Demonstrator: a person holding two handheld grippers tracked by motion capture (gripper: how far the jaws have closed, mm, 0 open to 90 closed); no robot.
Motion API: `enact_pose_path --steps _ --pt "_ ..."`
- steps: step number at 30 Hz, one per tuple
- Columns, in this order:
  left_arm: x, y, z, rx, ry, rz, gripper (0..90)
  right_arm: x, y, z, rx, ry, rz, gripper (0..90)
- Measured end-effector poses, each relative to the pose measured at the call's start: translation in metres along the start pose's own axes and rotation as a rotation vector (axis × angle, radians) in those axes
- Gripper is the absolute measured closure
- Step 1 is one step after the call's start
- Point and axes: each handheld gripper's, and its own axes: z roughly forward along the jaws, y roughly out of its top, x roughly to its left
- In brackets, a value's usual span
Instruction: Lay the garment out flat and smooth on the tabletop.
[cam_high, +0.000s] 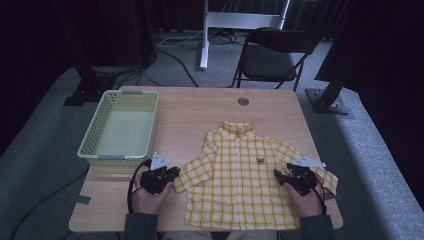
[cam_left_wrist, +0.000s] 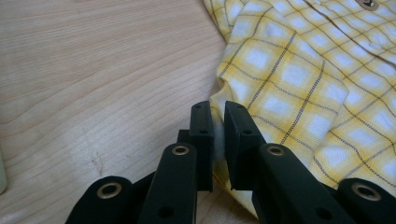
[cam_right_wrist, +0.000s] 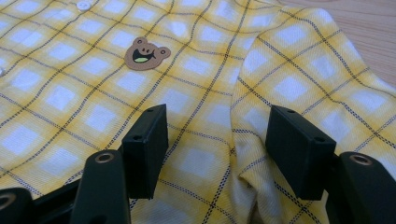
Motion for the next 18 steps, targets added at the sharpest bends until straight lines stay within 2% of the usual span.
enact_pose_path --steps 18 --pt "0.0000 0.0007 -0.0024 -0.006 0.002 -0.004 83.1 0.0000 0.0000 0.0000 0.000 -0.001 0.000 38.2"
